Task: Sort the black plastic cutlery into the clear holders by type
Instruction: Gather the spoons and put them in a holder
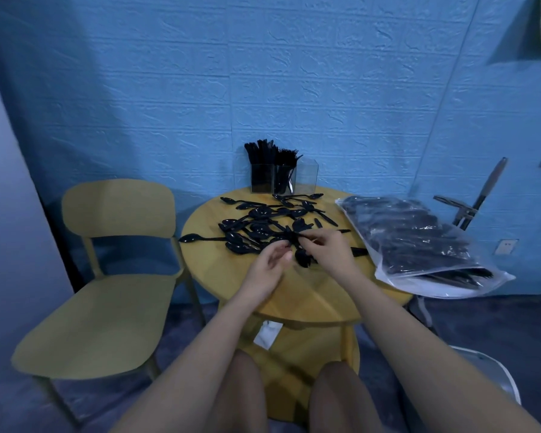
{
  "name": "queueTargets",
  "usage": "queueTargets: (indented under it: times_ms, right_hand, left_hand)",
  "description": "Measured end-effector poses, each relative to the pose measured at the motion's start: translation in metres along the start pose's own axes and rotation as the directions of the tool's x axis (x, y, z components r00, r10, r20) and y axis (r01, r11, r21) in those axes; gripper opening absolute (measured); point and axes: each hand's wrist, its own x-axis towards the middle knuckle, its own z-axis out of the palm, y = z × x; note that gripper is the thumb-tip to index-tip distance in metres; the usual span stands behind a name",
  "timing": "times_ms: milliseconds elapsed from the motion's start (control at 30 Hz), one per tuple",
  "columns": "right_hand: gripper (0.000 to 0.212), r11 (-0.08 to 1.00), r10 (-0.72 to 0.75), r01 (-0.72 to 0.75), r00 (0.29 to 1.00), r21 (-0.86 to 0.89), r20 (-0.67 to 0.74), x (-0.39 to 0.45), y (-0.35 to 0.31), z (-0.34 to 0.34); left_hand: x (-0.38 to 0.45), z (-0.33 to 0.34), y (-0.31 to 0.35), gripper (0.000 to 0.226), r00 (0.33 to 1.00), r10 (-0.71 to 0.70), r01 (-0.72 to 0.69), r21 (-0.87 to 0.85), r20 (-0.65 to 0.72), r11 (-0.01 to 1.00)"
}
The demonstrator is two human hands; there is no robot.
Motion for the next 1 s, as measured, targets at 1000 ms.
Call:
queueTargets:
  times_ms: [1000]
  right_hand:
    - [0.013, 0.964, -0.201, 0.166, 0.967, -0.209, -0.158, 0.010, 0.024, -0.006]
  left_hand:
    - [0.009, 0.005, -0.006, 0.025, 0.991, -0.131, 0.085, -0.599, -0.034, 0.796]
